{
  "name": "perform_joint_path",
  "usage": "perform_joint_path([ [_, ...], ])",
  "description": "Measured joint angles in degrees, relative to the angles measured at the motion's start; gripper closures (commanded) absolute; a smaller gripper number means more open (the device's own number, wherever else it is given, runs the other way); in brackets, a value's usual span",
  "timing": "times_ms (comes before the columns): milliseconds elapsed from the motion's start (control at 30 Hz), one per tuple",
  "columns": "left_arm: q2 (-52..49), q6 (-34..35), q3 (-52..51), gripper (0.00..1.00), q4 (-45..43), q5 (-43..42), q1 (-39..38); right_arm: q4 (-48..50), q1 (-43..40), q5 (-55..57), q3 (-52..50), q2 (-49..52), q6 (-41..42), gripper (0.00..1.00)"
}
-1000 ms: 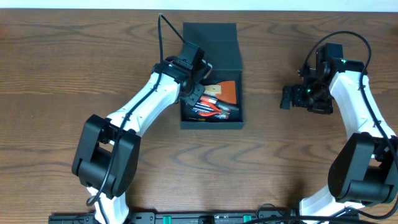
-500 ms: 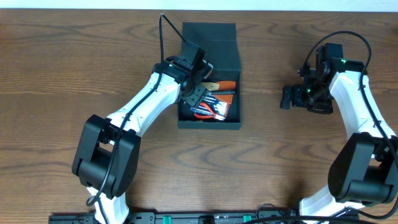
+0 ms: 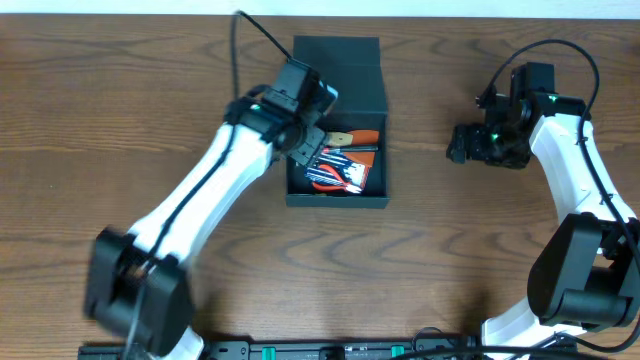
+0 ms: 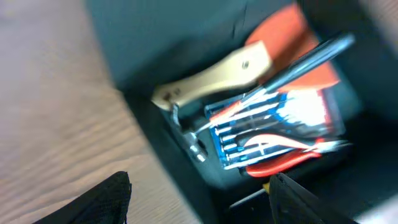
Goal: Pack container
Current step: 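Lower the hammer into the box and open the left gripper, then move both grippers to the box lid's back corners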
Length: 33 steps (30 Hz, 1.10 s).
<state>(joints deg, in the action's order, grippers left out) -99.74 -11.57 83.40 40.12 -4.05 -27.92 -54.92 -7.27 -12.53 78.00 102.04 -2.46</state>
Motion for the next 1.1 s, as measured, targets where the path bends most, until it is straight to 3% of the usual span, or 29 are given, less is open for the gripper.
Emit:
perform_joint_path([
  [67,4.37,1.44,0.00,0.26,0.15,0.00,0.20,-0.70,0.00,-1.99,1.20,0.02,-0.22,0.56],
  [133,8.13,4.02,0.00,0.26,0.39,-0.02,0.76,-1.84,0.00,-4.31,3.89,0.07,-0.09,0.96],
  [167,9.92,5.49,0.00,0.27,0.48,-0.02,1.29,-2.71,0.00,-5.77,6.19,0.07,-0.13,0.99],
  [200,11.69,7.19,0.02,0.35,0.61,-0.24,2.10,-3.56,0.00,-7.37,8.81,0.07,-0.11,0.99],
  [267,14.62,11.08,0.02,0.62,0.81,-2.58,4.79,-5.01,0.00,-11.04,14.86,0.07,0.42,0.99],
  [333,16.39,14.03,0.04,0.80,0.55,-6.23,8.22,-5.73,0.00,-14.36,19.47,0.07,0.85,0.99],
  [367,17.03,16.11,0.04,0.94,0.33,-8.59,10.27,-5.81,0.00,-16.68,21.70,0.07,1.33,0.99],
  [500,17.11,25.14,0.11,0.94,-3.04,-21.46,20.94,-3.45,0.00,-28.15,26.23,-0.09,5.25,0.99],
  [667,11.17,36.35,0.33,0.94,-14.49,-39.32,31.63,1.01,0.00,-40.44,26.32,0.48,11.43,0.99],
  [867,-2.93,48.81,0.61,0.94,-35.08,-57.57,34.69,6.93,0.00,-50.93,26.49,5.73,17.20,0.99],
  [1100,-18.97,62.90,0.39,0.94,-62.58,-68.96,34.67,23.45,0.00,-58.23,26.43,17.33,23.39,0.99],
])
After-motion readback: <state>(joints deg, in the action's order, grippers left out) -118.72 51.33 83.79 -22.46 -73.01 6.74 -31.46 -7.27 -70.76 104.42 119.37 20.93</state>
